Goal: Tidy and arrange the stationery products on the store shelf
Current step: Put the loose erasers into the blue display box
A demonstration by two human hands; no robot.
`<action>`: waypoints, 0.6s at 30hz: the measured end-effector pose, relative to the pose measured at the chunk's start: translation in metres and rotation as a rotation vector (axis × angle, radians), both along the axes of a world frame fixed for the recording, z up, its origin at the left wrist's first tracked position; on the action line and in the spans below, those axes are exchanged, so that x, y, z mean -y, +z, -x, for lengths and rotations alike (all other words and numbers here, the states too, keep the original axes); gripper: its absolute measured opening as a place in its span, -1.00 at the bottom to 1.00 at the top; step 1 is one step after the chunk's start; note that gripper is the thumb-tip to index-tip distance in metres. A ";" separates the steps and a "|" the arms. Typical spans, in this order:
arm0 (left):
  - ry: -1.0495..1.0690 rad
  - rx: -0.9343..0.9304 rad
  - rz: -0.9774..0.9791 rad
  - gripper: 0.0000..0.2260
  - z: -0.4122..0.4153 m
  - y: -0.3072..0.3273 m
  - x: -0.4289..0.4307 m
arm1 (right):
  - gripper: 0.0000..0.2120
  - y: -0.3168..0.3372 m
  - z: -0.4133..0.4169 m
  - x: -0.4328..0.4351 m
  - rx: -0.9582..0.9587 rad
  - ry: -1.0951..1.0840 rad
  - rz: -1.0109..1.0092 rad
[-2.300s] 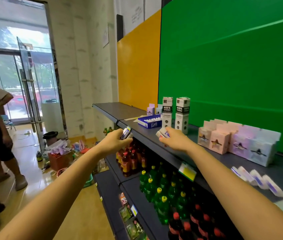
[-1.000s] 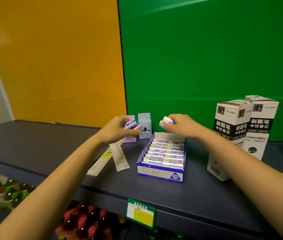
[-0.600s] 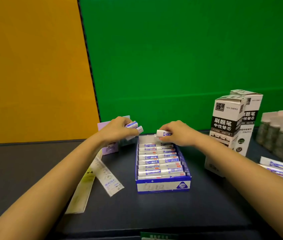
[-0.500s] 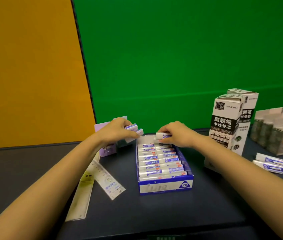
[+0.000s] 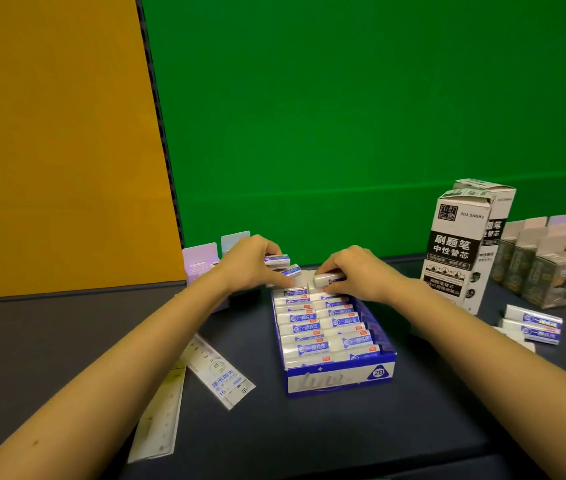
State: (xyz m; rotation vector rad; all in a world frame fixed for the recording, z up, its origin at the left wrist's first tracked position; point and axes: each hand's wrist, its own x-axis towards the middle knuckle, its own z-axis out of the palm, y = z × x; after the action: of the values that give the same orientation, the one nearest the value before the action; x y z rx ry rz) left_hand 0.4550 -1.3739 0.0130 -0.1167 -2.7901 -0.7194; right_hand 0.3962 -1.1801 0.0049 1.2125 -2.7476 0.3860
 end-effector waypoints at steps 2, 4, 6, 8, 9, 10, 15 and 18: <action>-0.003 -0.007 0.031 -0.72 0.003 -0.001 -0.001 | -0.71 0.000 0.000 -0.002 -0.024 -0.002 0.009; -0.006 -0.004 0.086 -0.73 0.005 0.000 -0.005 | -0.70 -0.001 0.000 -0.005 -0.030 -0.003 0.037; 0.002 0.001 0.152 -0.75 0.006 0.001 -0.010 | -0.71 -0.002 -0.001 -0.007 -0.042 -0.009 0.054; 0.013 0.016 0.194 -0.74 0.007 0.000 -0.013 | -0.71 -0.004 -0.001 -0.008 -0.057 -0.016 0.060; 0.012 0.025 0.205 -0.71 0.007 -0.001 -0.014 | -0.71 -0.004 -0.001 -0.008 -0.064 -0.016 0.061; 0.008 0.036 0.215 -0.70 0.007 -0.002 -0.016 | -0.71 -0.005 -0.001 -0.008 -0.070 -0.015 0.062; 0.011 0.043 0.261 -0.71 0.007 -0.009 -0.019 | -0.71 -0.006 -0.001 -0.009 -0.083 -0.010 0.055; 0.000 0.066 0.313 -0.71 0.005 -0.010 -0.018 | -0.70 -0.006 0.000 -0.008 -0.084 -0.002 0.057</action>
State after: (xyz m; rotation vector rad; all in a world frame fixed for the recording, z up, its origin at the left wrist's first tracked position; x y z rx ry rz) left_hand 0.4497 -1.3558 0.0028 -0.1529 -2.9448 -0.2852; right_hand 0.3965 -1.1717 -0.0007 1.1842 -2.6486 0.4009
